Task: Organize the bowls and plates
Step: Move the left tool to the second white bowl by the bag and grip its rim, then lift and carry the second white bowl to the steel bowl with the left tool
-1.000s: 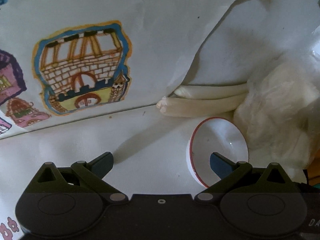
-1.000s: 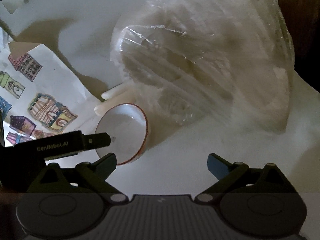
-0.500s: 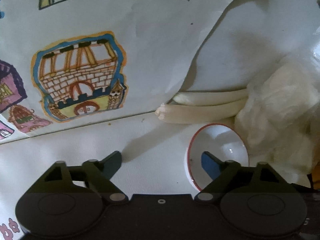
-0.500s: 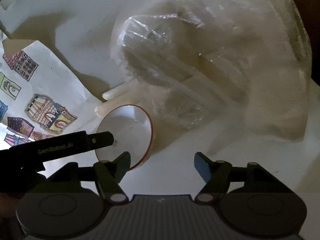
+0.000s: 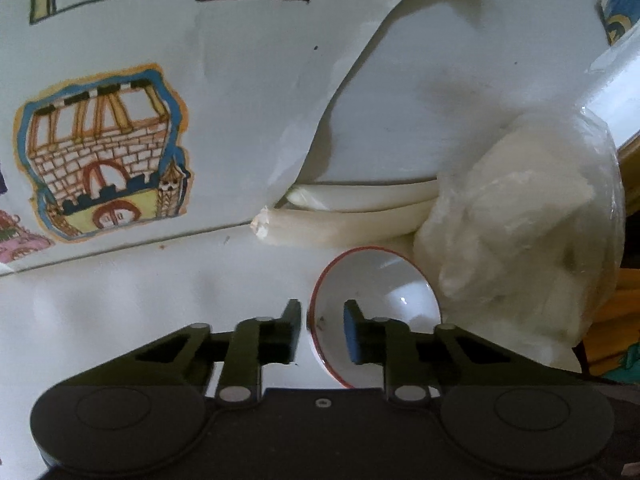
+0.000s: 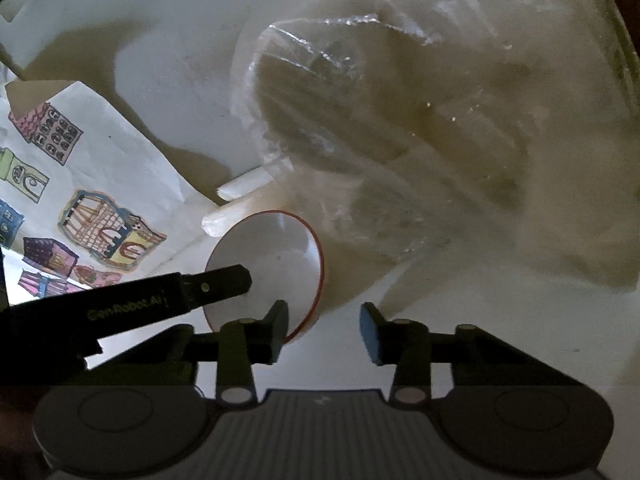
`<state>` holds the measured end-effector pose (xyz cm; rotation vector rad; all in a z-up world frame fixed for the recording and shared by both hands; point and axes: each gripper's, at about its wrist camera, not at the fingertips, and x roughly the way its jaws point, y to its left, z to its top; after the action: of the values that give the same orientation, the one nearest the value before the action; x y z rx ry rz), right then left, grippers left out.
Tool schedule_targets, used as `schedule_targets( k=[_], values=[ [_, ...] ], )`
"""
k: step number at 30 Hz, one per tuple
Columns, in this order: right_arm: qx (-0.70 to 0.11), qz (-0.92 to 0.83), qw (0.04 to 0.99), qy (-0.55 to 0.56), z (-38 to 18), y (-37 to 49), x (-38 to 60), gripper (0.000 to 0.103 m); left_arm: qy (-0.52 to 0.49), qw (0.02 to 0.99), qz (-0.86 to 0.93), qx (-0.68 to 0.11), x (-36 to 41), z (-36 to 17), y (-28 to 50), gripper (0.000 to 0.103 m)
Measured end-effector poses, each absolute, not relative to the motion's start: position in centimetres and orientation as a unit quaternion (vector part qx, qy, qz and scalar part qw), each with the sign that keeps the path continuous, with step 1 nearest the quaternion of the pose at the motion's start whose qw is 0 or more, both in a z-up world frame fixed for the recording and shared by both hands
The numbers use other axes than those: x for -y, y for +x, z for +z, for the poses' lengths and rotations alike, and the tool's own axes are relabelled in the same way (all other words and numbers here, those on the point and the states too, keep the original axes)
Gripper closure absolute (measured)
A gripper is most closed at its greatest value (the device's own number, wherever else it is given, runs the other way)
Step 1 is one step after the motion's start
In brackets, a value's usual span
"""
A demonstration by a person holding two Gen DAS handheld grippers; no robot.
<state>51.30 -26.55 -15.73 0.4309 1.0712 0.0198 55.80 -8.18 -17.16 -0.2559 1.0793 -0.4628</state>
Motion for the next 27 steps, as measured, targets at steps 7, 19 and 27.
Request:
schedule_targets(
  k=[7,19,27],
  values=[
    [-0.512,0.032,0.834,0.204,-15.9,51.9,26.0,0.081,-0.137,0.812,-0.214,-0.524,8.0,-18.3,55.0,0.088],
    [-0.504,0.057,0.840,0.195,-13.4,48.9,26.6,0.082,-0.120,0.821,-0.220,-0.512,7.9,-16.4,50.0,0.088],
    [-0.478,0.069,0.852,0.201,-10.1,45.7,28.6,0.082,-0.113,0.834,-0.233,-0.487,8.9,-12.7,47.1,0.088]
  ],
)
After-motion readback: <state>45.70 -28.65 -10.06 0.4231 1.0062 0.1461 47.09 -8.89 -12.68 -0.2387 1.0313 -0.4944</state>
